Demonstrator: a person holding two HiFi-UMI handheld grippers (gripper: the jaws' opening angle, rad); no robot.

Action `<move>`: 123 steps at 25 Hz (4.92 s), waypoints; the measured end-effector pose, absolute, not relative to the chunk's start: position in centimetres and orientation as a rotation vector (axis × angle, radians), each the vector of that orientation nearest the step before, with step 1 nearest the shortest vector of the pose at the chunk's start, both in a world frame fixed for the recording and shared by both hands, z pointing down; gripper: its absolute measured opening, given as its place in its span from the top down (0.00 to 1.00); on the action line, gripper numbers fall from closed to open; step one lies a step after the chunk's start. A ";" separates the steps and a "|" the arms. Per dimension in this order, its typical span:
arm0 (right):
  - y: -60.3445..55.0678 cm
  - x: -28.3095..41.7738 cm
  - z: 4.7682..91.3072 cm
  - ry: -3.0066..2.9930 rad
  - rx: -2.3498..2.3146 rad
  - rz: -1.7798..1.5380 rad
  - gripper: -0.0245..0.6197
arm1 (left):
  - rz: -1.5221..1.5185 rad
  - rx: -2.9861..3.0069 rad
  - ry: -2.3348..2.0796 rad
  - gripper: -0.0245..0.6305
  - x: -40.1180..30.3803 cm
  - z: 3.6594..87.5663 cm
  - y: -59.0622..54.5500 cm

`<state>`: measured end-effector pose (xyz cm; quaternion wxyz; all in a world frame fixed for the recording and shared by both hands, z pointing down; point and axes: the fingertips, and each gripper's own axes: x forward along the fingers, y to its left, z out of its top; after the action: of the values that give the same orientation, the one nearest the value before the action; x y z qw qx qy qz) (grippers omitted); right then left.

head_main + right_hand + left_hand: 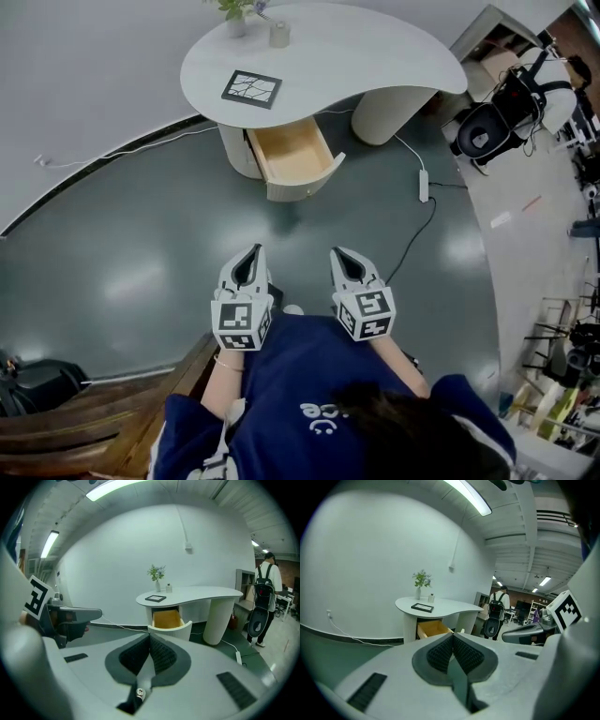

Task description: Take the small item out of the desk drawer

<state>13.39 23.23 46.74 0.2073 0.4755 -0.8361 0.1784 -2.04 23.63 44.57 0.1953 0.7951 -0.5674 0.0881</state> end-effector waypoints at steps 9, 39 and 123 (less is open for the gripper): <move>18.8 9.2 47.6 -2.294 1.300 0.510 0.95 | 0.227 2.270 -1.530 0.96 -5.1 44.7 18.4; 7.0 8.7 47.8 -2.292 1.383 0.596 0.95 | 0.295 2.198 -1.575 0.96 -8.5 45.7 9.3; -5.3 -0.5 72.2 -1.899 0.108 0.490 0.64 | 0.514 1.609 -1.855 0.96 -10.3 51.1 0.5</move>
<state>-0.52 -5.31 72.18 0.5551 0.0455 -0.8042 0.2074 -10.27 0.47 51.12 0.3110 0.6096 -0.7027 0.1946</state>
